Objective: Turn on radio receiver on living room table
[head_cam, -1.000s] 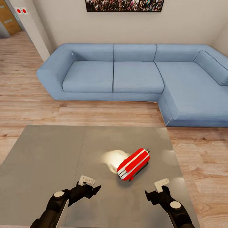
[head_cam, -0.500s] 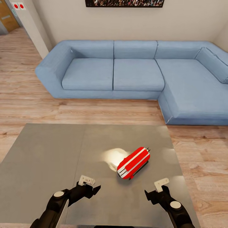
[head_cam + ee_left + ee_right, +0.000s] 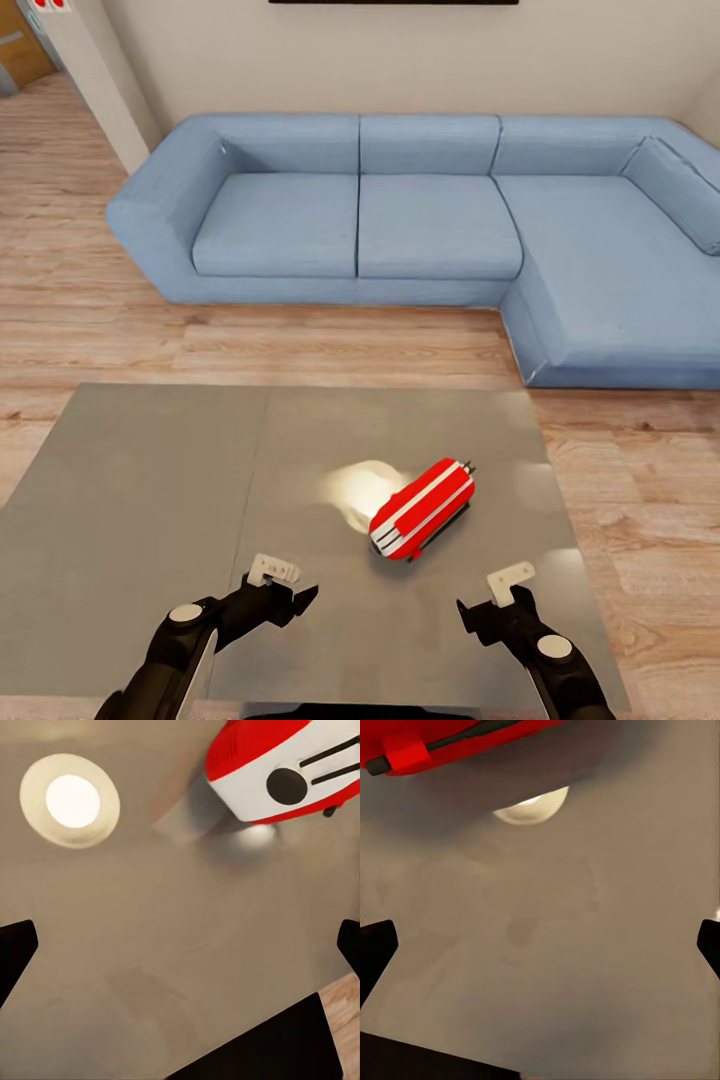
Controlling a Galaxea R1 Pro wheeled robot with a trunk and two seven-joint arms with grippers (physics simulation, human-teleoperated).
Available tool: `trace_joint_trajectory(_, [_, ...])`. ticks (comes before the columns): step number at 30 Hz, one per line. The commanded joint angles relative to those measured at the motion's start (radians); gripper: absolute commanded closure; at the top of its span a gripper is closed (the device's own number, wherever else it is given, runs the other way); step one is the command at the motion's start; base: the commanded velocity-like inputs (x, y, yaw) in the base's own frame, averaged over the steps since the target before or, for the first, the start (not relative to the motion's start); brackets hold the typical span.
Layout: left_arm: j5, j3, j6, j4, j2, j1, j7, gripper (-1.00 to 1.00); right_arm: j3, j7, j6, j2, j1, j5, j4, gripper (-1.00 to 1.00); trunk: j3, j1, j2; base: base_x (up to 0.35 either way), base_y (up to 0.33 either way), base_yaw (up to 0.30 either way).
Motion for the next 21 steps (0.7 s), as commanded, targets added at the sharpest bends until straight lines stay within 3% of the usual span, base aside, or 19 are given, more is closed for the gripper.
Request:
trace_joint_trajectory(1, [0.000, 0.000, 0.000, 0.000, 0.000, 0.000, 0.000, -1.00, 0.000, 0.000, 0.000, 0.000, 0.000, 0.000, -0.001, -1.00, -0.002, 0.000, 0.000, 0.000, 0.000, 0.000])
trace_joint_trajectory(21, [0.000, 0.000, 0.000, 0.000, 0.000, 0.000, 0.000, -1.00, -0.002, 0.001, 0.012, -0.004, 0.000, 0.002, -0.009, -1.00, -0.008, 0.000, 0.000, 0.000, 0.000, 0.000])
